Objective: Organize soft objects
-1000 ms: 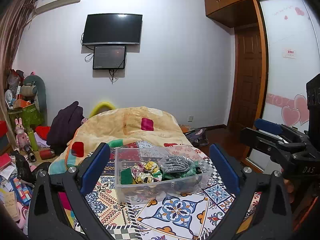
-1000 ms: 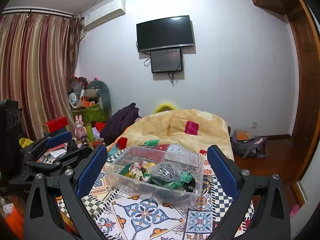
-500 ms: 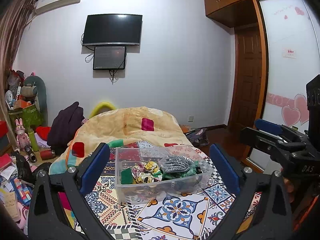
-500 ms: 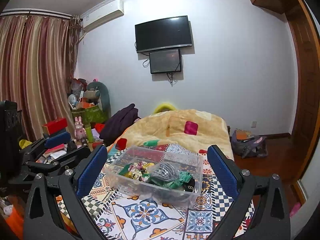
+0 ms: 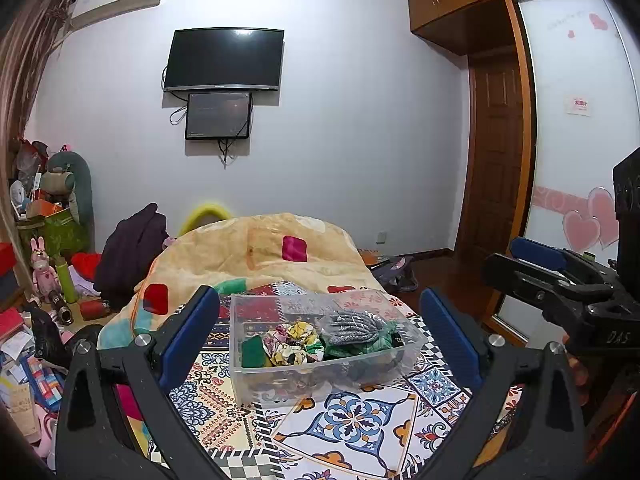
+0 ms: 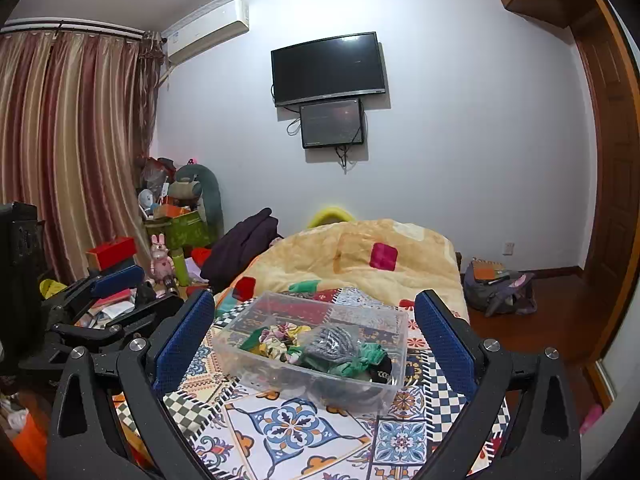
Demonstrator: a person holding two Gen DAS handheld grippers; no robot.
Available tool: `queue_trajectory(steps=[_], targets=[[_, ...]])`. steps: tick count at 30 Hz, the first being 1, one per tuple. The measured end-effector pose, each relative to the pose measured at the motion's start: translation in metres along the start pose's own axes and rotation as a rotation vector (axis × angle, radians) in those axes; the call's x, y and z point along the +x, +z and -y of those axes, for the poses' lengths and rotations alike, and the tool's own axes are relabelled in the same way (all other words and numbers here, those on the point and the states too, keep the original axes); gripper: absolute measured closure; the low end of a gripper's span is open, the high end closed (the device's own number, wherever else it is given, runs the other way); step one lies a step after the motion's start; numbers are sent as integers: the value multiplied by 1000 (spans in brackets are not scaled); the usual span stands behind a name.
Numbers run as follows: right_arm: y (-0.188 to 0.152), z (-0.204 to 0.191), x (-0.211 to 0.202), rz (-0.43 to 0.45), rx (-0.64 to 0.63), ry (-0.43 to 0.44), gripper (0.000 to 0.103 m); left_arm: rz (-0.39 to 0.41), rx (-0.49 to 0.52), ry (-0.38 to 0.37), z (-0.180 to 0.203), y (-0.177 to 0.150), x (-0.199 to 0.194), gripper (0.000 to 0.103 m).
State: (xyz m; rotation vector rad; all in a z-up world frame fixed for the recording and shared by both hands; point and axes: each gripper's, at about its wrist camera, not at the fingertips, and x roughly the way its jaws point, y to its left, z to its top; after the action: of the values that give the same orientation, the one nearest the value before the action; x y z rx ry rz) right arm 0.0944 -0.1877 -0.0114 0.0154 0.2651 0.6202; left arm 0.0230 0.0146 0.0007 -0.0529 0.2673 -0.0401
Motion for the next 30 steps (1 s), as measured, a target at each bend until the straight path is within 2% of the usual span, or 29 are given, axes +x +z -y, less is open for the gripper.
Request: queue_trajectory(steps=[30], targets=[[3, 0, -3, -1, 14, -5, 1, -9, -20, -5, -2, 2, 1, 0]])
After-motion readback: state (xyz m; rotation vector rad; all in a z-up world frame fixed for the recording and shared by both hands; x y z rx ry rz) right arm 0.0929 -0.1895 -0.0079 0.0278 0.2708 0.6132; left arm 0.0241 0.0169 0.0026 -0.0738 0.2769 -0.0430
